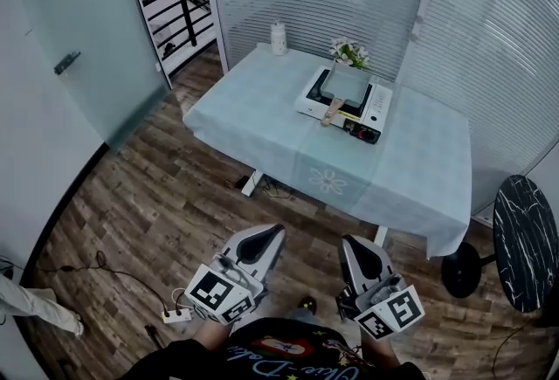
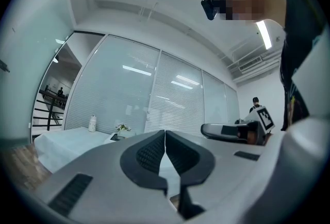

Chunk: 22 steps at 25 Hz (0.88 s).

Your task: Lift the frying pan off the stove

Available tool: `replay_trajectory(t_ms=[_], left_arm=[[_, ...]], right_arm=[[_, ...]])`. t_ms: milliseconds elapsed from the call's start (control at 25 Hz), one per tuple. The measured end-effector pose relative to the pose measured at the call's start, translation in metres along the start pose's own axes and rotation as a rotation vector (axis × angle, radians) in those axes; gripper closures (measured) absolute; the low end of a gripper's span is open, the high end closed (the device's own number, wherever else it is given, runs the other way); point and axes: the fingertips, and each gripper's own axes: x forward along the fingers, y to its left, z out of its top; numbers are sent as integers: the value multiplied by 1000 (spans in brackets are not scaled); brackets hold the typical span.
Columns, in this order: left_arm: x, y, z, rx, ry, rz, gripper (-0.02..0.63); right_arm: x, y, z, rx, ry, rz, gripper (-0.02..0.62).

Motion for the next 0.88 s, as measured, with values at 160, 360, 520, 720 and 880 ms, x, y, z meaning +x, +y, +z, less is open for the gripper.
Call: replay_trajectory(t_ms=[160, 360, 520, 720, 880], left_arm=[[16, 0, -2, -2, 9, 21, 600], [35, -1, -3, 0, 28, 45, 600], [46, -1, -5, 7, 26, 69, 600], [56, 3, -7, 21, 33, 85, 600], [68, 3, -8, 20, 27, 79, 600]], right_arm=[[1, -17, 1, 20, -3, 20, 595], [0, -42, 1, 48, -13, 35, 595], [-1, -56, -1, 56, -17, 54, 595], [1, -66, -1, 64, -20, 69, 595], [6, -79, 2, 57, -21, 68, 595]])
